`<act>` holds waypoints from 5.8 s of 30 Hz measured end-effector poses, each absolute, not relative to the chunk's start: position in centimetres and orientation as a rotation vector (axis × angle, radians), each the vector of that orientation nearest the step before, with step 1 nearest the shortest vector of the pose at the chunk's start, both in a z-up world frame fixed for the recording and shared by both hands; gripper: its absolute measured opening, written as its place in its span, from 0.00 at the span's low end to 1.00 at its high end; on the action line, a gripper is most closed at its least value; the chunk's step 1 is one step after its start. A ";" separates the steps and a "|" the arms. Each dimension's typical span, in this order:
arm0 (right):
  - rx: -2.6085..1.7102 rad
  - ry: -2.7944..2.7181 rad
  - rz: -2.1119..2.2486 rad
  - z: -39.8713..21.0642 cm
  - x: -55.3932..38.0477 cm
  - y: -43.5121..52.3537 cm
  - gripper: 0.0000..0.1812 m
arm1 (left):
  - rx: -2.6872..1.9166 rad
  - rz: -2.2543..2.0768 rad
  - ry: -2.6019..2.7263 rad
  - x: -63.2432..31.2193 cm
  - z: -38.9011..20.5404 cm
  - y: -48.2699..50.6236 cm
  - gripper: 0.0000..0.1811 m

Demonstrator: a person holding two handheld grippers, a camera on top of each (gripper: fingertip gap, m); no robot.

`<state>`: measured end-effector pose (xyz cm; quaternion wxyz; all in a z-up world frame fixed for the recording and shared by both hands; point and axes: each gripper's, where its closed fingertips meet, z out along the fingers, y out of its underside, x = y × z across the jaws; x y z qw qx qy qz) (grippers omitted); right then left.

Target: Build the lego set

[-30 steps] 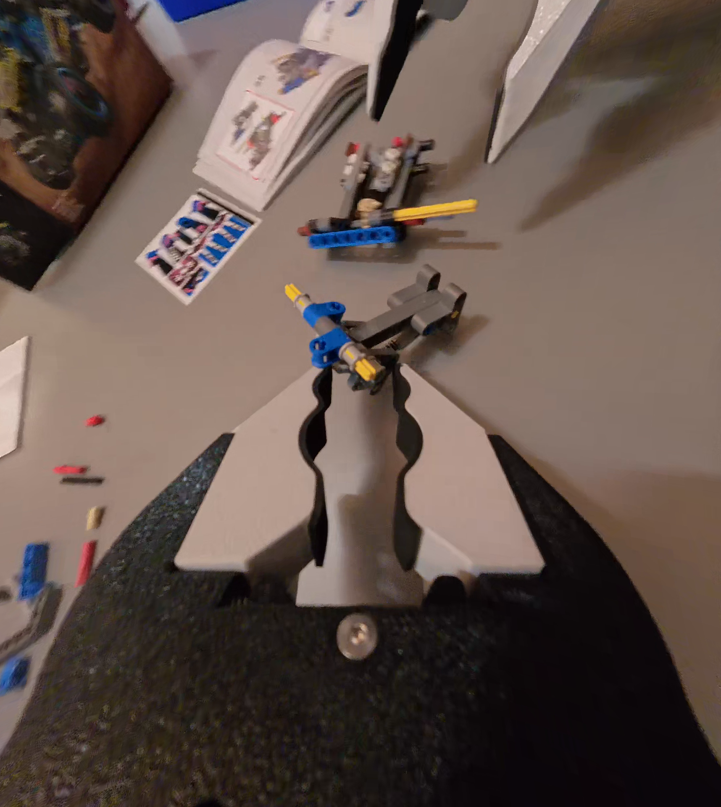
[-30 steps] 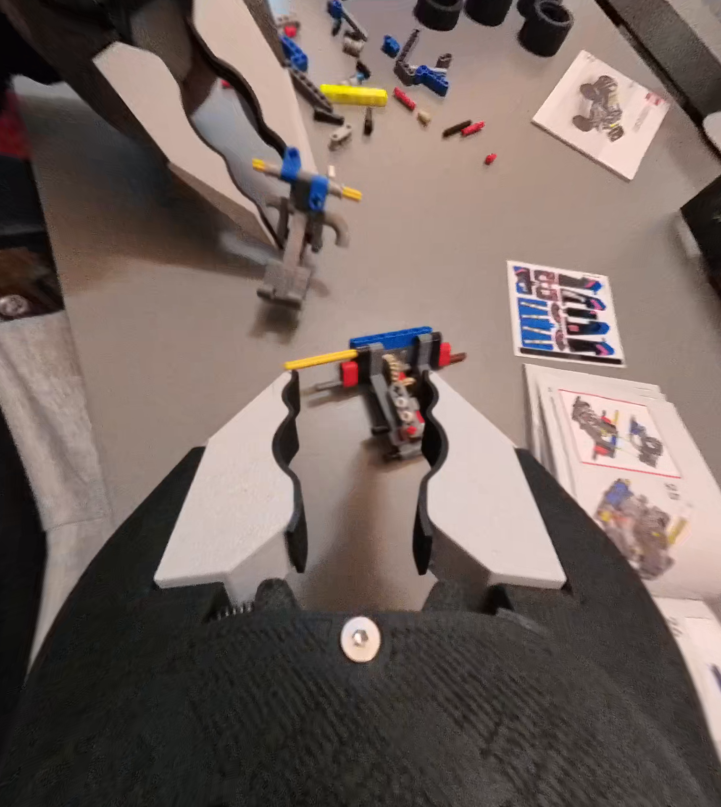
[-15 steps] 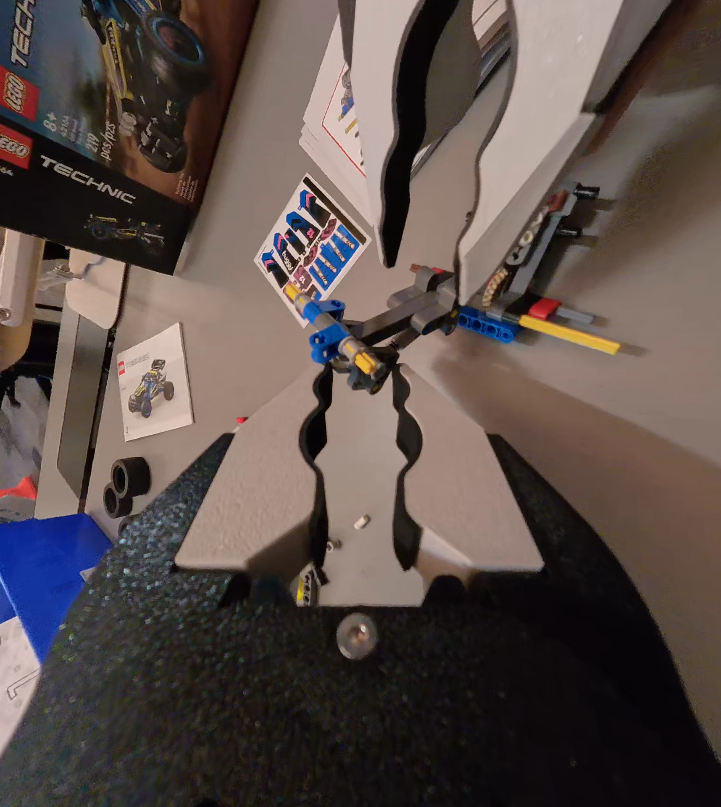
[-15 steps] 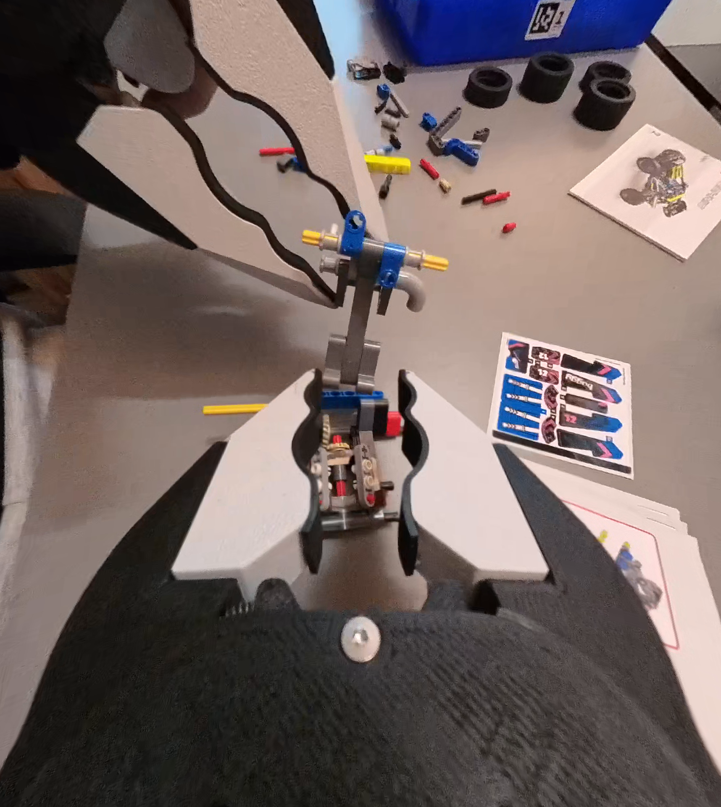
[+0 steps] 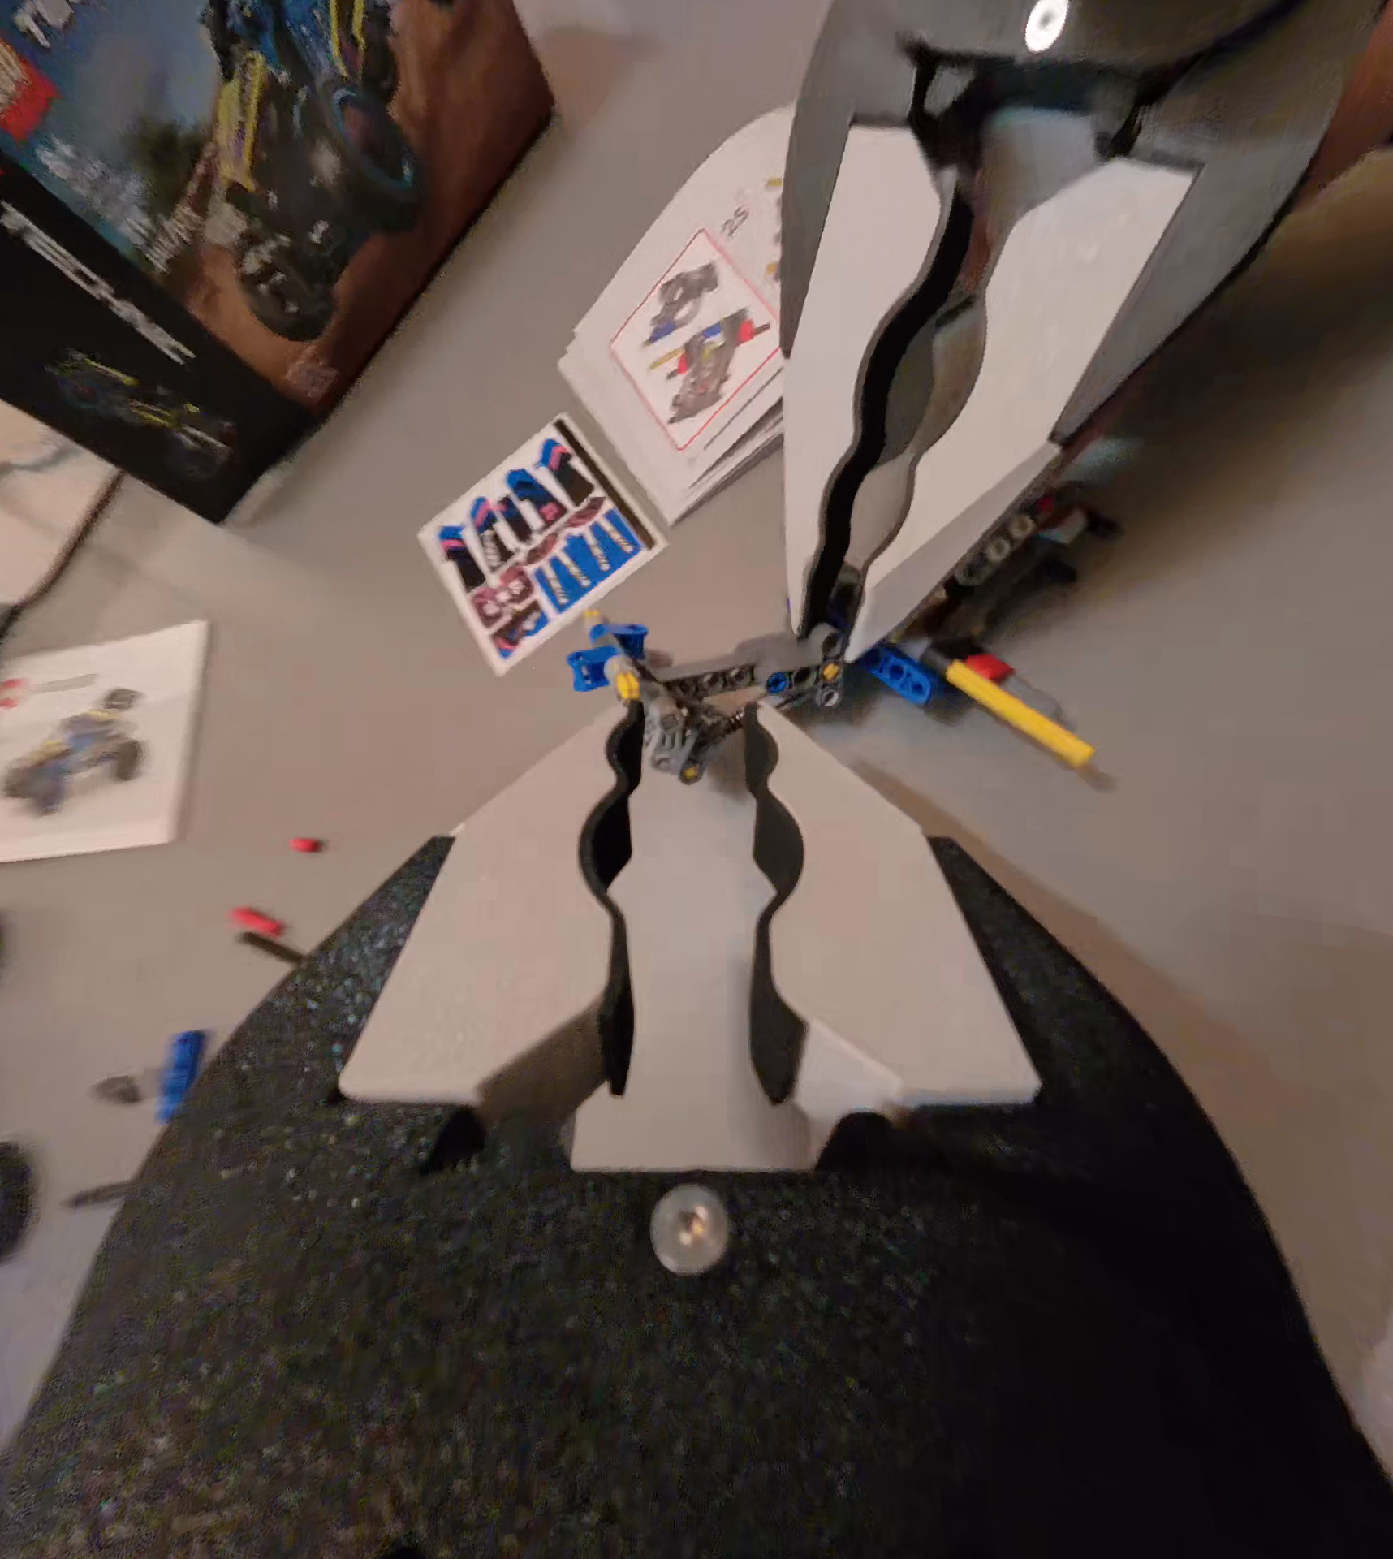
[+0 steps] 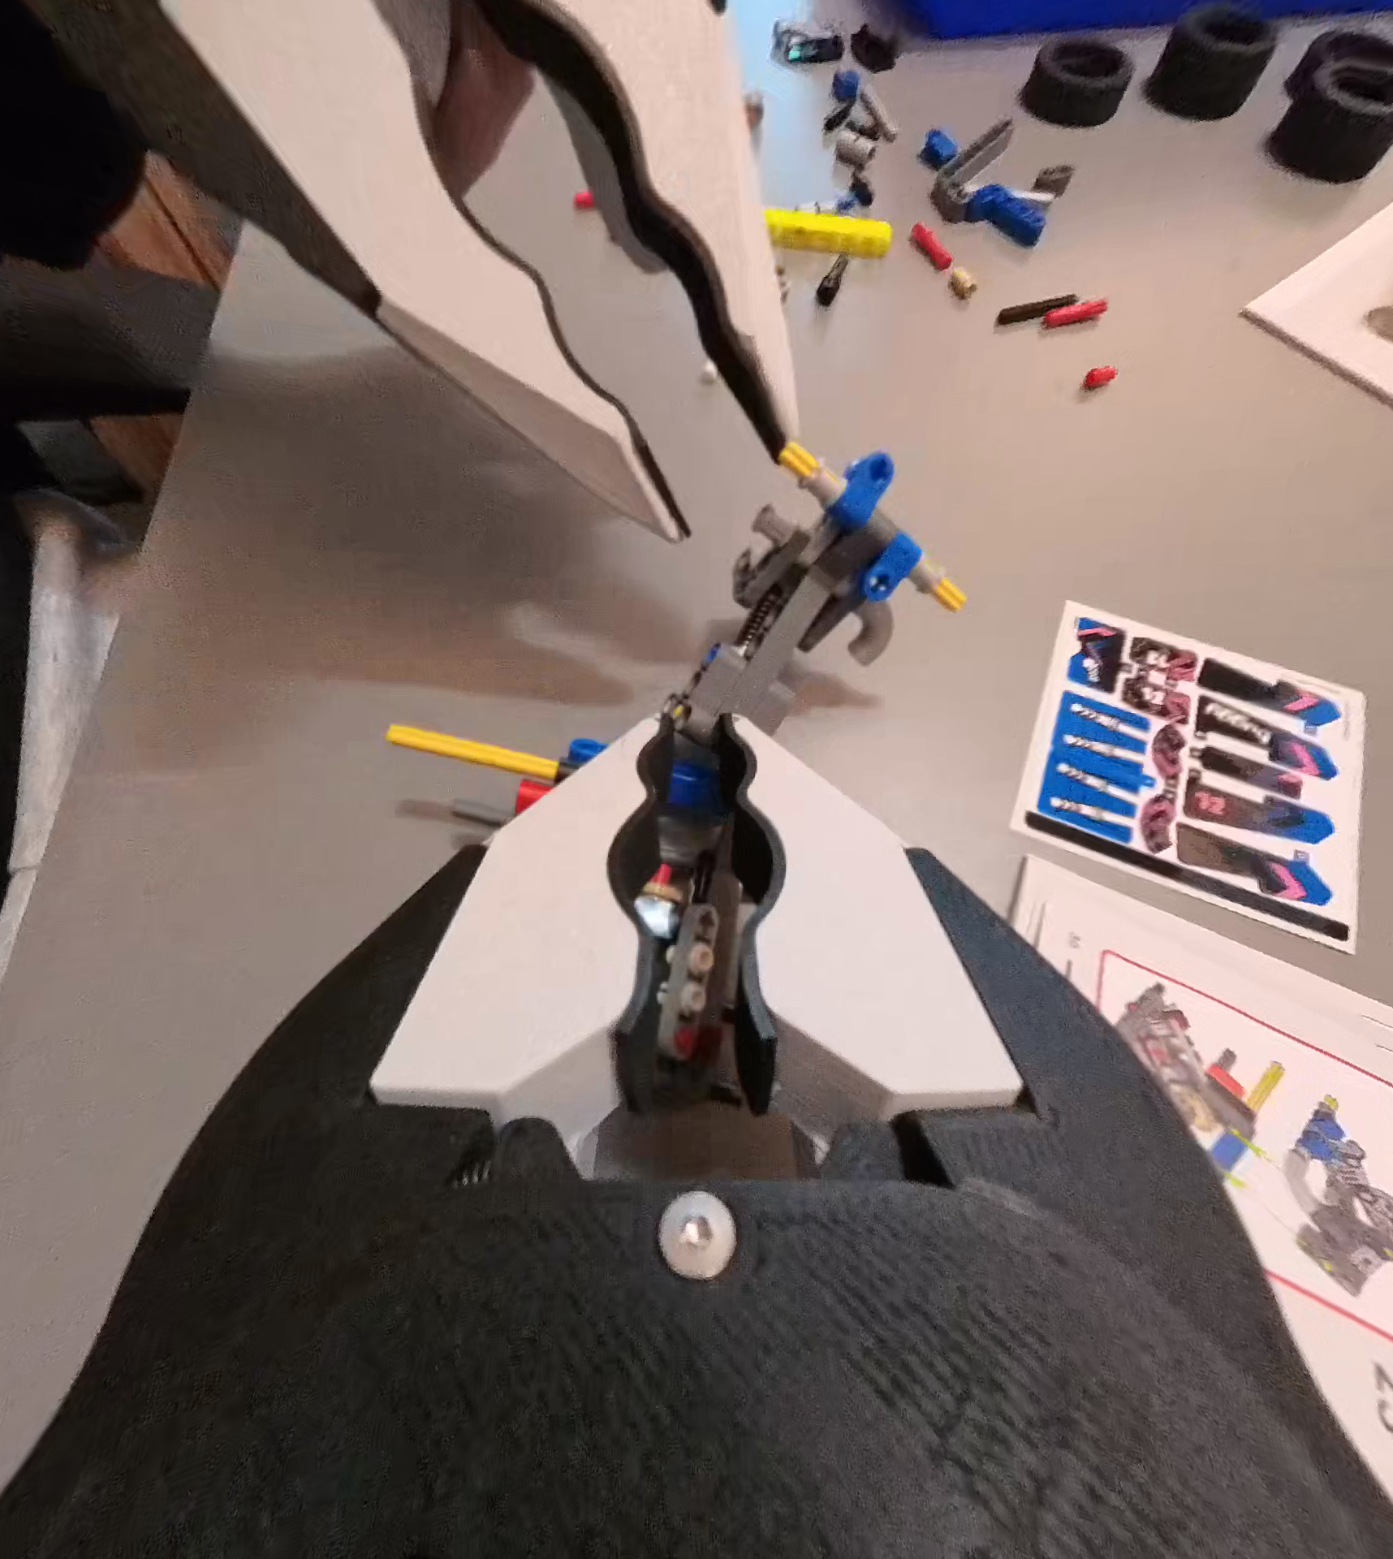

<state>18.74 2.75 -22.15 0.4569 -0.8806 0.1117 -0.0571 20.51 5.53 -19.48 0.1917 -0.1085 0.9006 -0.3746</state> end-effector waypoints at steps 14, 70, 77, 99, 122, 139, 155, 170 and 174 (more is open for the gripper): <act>-1.939 0.201 -0.279 -17.8 18.8 2.7 0.04 | -0.833 -1.741 2.723 19.3 -21.1 4.6 0.26; -2.116 0.530 -0.199 -21.9 17.6 -0.8 0.31 | 0.359 -1.777 3.054 18.5 -20.9 0.2 0.02; -2.174 0.531 -0.194 -23.5 17.6 0.6 0.38 | 0.475 -1.686 3.025 17.9 -21.6 0.6 0.02; -2.227 0.511 -0.210 -24.5 18.3 2.6 0.45 | 0.582 -1.565 2.929 18.7 -22.7 2.7 0.02; -2.300 0.648 -0.295 -24.7 18.9 0.8 0.52 | 0.594 -1.604 2.774 19.4 -21.4 2.4 0.02; -2.106 0.719 -0.345 -23.3 17.5 0.6 0.63 | 0.973 -1.160 2.783 19.1 -21.5 -0.7 0.02; -2.213 0.598 -0.236 -24.6 18.9 1.8 0.57 | 0.720 -1.345 2.853 19.8 -22.4 1.0 0.02; -2.222 0.624 -0.241 -24.8 19.2 1.7 0.54 | 0.902 -1.149 2.893 20.1 -22.0 1.1 0.02; -2.208 0.612 -0.255 -24.5 19.2 1.7 0.52 | 0.905 -1.094 2.925 19.9 -22.8 1.2 0.02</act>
